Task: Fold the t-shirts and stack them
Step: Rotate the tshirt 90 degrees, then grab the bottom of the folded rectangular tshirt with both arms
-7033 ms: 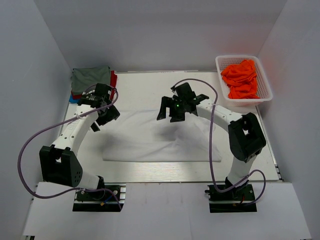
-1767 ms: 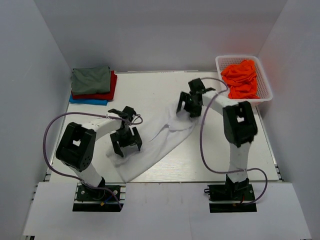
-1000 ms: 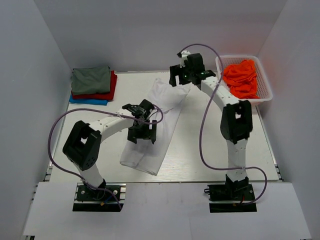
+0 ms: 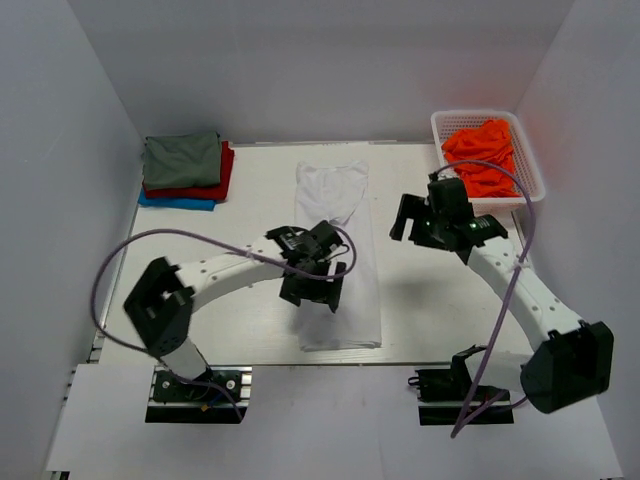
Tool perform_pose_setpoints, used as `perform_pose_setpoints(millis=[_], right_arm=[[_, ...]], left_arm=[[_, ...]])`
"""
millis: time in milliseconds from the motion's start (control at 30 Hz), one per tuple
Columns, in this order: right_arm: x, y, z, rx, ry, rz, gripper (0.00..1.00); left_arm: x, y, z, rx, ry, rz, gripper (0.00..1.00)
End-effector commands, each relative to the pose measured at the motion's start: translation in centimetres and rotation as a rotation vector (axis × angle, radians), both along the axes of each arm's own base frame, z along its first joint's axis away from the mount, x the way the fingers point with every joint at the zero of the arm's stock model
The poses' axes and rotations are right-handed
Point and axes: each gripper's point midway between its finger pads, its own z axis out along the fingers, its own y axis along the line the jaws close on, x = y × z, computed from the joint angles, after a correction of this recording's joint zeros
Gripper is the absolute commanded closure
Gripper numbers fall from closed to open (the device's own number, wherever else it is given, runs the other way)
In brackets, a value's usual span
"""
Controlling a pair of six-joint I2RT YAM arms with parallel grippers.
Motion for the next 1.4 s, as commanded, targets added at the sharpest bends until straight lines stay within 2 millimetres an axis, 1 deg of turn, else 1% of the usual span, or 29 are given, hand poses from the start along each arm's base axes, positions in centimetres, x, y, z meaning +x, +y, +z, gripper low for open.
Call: perform_pose_setpoints(millis=[0, 33, 67, 100, 133, 167, 200, 267, 333, 367, 400, 433, 467, 533, 567, 633, 667, 800, 833, 867, 933, 967, 1033, 1067, 1133, 1167, 1200, 1267, 1367], right_arm=[[-4.4, 0.4, -1.2, 0.077, 0.116, 0.014, 0.10], [-6.2, 0.8, -2.8, 0.107, 0.181, 0.046, 0.10], [-7.7, 1.7, -3.2, 0.157, 0.224, 0.093, 0.10], [-9.2, 3.1, -3.5, 0.222, 0.271, 0.155, 0.10], [-11.8, 3.0, -6.6, 0.241, 0.375, 0.144, 0.10], [-13.0, 3.6, -7.1, 0.278, 0.405, 0.163, 0.10], [-14.8, 3.9, -8.4, 0.302, 0.460, 0.173, 0.10], [-17.6, 3.6, -10.9, 0.306, 0.562, 0.165, 0.10], [-19.0, 4.4, -10.9, 0.341, 0.592, 0.202, 0.10], [-20.0, 4.4, -11.6, 0.351, 0.631, 0.192, 0.10], [-20.5, 4.6, -11.7, 0.358, 0.645, 0.198, 0.10], [-20.8, 5.1, -11.7, 0.375, 0.648, 0.220, 0.10], [-21.8, 4.9, -12.6, 0.376, 0.689, 0.203, 0.10], [-22.5, 5.1, -13.1, 0.375, 0.708, 0.213, 0.10], [-22.9, 5.1, -13.4, 0.377, 0.725, 0.212, 0.10], [-23.3, 5.2, -13.8, 0.367, 0.733, 0.221, 0.10], [-23.2, 5.2, -14.1, 0.364, 0.728, 0.218, 0.11], [-23.3, 5.1, -15.3, 0.333, 0.753, 0.203, 0.22], [-23.0, 5.3, -15.4, 0.339, 0.739, 0.209, 0.28], [-22.7, 5.5, -15.5, 0.341, 0.725, 0.213, 0.30], [-22.4, 5.7, -15.8, 0.332, 0.727, 0.219, 0.37], [-22.1, 5.9, -15.8, 0.327, 0.727, 0.223, 0.45], [-22.0, 6.2, -15.6, 0.327, 0.727, 0.238, 0.55], [-22.1, 6.4, -15.6, 0.329, 0.728, 0.244, 0.64], [-22.0, 6.4, -15.5, 0.328, 0.721, 0.243, 0.74], [-21.7, 6.6, -15.2, 0.333, 0.707, 0.247, 0.94], [-21.7, 6.6, -15.0, 0.333, 0.703, 0.253, 1.00], [-21.5, 6.7, -14.7, 0.335, 0.691, 0.257, 1.00], [-20.8, 7.1, -13.9, 0.342, 0.663, 0.265, 1.00]], left_arm=[[-0.3, 4.5, 3.7, 0.023, -0.099, 0.180, 0.00], [-1.8, 5.9, 2.1, 0.043, -0.059, 0.196, 0.00], [-2.1, 5.5, 2.7, -0.037, -0.077, 0.201, 0.00], [-3.0, 5.5, 2.1, -0.061, -0.042, 0.205, 0.00], [-4.1, 6.3, 0.6, -0.043, -0.009, 0.209, 0.00], [-4.3, 6.2, 0.1, -0.055, 0.002, 0.205, 0.00], [-4.7, 5.9, -0.6, -0.068, 0.005, 0.190, 0.00], [-5.2, 5.3, -1.5, -0.088, 0.037, 0.161, 0.00], [-5.2, 4.8, -2.6, -0.113, 0.044, 0.144, 0.00], [-5.2, 4.3, -2.8, -0.124, 0.054, 0.139, 0.00], [-5.3, 4.5, -3.3, -0.115, 0.060, 0.140, 0.00], [-5.4, 4.3, -3.6, -0.118, 0.068, 0.124, 0.06], [-5.1, 3.9, -3.5, -0.120, 0.066, 0.123, 0.06], [-4.8, 3.6, -3.8, -0.106, 0.071, 0.113, 0.14], [-5.4, 3.3, -3.7, -0.117, 0.090, 0.097, 0.16], [-5.7, 3.3, -4.5, -0.114, 0.108, 0.094, 0.19], [-5.9, 3.7, -4.9, -0.103, 0.116, 0.095, 0.26], [-6.9, 4.5, -5.8, -0.063, 0.148, 0.107, 0.35], [-6.9, 4.5, -5.8, -0.063, 0.148, 0.107, 0.35], [-6.9, 4.4, -5.5, -0.072, 0.145, 0.115, 0.38], [-6.9, 4.4, -5.5, -0.072, 0.145, 0.115, 0.41], [-6.9, 4.5, -5.4, -0.072, 0.145, 0.115, 0.43], [-6.9, 4.4, -5.1, -0.081, 0.139, 0.114, 0.47], [-6.8, 4.2, -5.1, -0.088, 0.134, 0.113, 0.49], [-6.8, 4.0, -5.0, -0.101, 0.137, 0.110, 0.59], [-6.8, 4.0, -5.0, -0.101, 0.137, 0.110, 0.63], [-6.8, 4.0, -5.0, -0.101, 0.137, 0.110, 0.80], [-6.8, 4.0, -4.8, -0.084, 0.150, 0.121, 0.98], [-6.1, 3.1, -3.3, -0.115, 0.133, 0.126, 1.00]])
